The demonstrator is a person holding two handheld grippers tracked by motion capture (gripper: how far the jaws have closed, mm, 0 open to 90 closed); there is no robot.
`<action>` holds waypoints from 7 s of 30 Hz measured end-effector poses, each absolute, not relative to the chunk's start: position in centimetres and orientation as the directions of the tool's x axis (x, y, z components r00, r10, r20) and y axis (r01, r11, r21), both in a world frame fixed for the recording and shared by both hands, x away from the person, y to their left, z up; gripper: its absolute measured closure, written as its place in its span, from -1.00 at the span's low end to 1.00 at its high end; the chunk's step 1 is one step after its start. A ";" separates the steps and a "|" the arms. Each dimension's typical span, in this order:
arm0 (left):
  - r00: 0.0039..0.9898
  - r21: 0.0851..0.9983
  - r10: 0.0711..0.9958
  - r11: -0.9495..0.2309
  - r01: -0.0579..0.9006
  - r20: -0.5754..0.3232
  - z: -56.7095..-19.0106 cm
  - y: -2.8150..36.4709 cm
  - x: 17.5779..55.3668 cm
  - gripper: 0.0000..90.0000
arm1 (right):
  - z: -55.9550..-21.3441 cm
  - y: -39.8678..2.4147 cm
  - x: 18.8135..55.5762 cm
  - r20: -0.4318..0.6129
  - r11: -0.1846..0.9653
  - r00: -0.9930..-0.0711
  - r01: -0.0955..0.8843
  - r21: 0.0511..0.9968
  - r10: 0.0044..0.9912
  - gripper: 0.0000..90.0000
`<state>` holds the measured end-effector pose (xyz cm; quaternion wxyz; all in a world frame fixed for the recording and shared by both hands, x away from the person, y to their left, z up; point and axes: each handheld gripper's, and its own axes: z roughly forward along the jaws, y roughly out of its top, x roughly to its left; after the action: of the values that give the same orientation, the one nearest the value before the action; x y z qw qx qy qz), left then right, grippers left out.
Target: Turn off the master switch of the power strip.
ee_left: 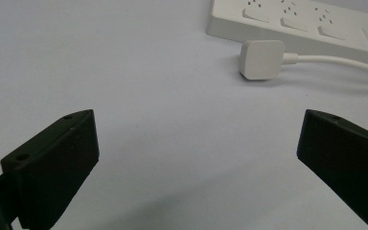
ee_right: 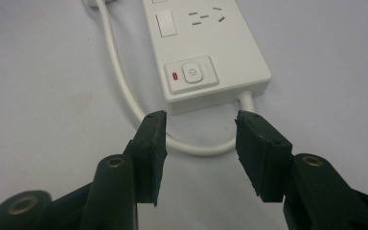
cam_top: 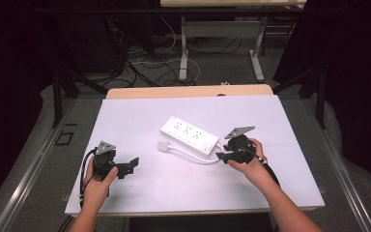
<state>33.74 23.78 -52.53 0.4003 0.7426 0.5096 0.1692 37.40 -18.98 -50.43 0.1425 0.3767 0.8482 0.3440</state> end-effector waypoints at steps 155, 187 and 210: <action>0.408 0.770 0.898 -0.142 0.622 -0.164 -52.9 24.3 34.0 -0.98 | -51.5 -13.7 42.8 0.057 0.500 -0.647 0.639 0.584 0.761 0.11; 0.422 0.764 0.892 -0.158 0.626 -0.162 -52.9 24.1 34.0 -0.98 | -50.9 -16.9 41.3 0.074 0.418 -0.562 0.691 0.590 0.824 -0.65; 0.422 0.764 0.892 -0.156 0.626 -0.164 -52.9 24.1 34.0 -0.98 | -50.9 -20.6 39.6 0.070 0.387 -0.529 0.697 0.603 0.846 -0.85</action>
<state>33.97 24.13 -52.88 0.4005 0.7419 0.5115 0.1658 39.61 -20.61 -50.86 0.1256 0.4685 0.8232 0.2950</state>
